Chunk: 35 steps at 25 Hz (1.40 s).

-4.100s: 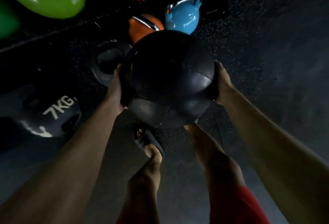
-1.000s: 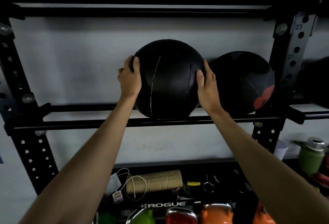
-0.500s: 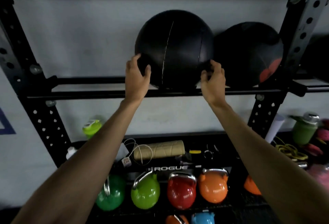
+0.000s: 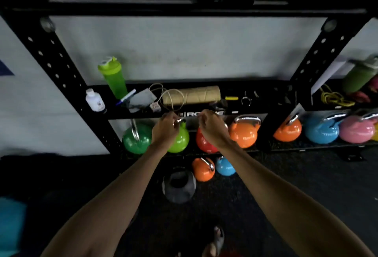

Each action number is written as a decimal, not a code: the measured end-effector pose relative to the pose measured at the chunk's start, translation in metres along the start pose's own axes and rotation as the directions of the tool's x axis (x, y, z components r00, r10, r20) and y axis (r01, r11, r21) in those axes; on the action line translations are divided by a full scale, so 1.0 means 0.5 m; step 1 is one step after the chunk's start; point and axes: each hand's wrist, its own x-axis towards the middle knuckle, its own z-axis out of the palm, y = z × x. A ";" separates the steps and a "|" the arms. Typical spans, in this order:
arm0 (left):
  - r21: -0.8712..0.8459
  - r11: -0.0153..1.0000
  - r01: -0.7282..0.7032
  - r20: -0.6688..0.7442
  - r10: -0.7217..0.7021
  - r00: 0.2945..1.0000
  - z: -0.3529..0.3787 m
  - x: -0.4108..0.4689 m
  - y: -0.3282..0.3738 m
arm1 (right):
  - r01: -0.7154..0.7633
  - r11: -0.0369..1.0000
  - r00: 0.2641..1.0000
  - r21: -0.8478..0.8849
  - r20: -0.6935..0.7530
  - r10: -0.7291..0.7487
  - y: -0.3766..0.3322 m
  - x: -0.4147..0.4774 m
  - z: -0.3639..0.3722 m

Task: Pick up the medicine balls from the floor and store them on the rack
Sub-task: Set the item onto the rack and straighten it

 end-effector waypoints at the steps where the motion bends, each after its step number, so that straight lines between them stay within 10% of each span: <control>1: 0.027 0.998 0.053 0.055 -0.054 0.997 0.027 -0.017 -0.029 | -0.035 0.999 0.998 -0.008 0.058 0.035 0.020 -0.022 0.036; 12: 0.296 0.852 0.432 0.561 -0.521 0.644 0.273 -0.150 -0.310 | -0.344 0.933 0.793 -0.104 0.499 0.348 0.236 -0.128 0.331; 25: 0.151 0.613 0.775 0.625 -0.667 0.406 0.686 -0.217 -0.710 | -0.228 0.921 0.628 -0.314 0.676 0.386 0.638 -0.170 0.813; 35: -0.365 -0.097 0.926 0.616 -0.771 0.163 1.023 -0.260 -1.016 | 0.267 0.875 0.631 -0.405 0.759 0.159 0.817 -0.134 1.170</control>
